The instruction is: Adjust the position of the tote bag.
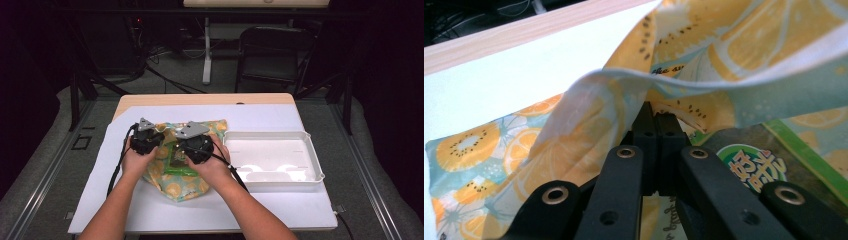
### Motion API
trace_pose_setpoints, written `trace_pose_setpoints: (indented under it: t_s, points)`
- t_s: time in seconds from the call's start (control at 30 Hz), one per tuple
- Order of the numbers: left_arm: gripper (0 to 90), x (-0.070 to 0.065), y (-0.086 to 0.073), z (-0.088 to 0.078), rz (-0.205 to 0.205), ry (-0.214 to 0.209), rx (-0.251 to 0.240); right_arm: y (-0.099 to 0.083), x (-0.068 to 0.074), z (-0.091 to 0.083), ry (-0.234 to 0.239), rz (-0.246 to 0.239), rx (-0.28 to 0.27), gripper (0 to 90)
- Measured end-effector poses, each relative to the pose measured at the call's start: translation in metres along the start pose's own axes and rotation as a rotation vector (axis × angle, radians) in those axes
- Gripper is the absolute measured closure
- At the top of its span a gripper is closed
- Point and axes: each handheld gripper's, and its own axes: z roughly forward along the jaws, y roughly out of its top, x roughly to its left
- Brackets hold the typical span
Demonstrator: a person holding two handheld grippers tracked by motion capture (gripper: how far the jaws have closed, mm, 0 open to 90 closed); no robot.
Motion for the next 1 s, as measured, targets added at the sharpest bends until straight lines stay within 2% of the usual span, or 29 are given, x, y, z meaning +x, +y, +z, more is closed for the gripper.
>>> trace_pose_setpoints:
  t_s: [0.4, 0.87, 1.0]
  points:
    - [90.0, 0.002, -0.003, 0.019, 0.002, 0.012, 0.063, -0.013, -0.023, 0.025, -0.063, 0.015, 0.088, 90.0]
    - [89.9, 0.003, -0.007, 0.025, 0.023, 0.023, 0.105, -0.029, -0.055, 0.048, -0.13, 0.061, 0.18, 90.0]
    - [89.5, 0.003, -0.008, 0.026, 0.021, 0.032, 0.099, -0.034, -0.062, 0.054, -0.14, 0.077, 0.204, 90.0]
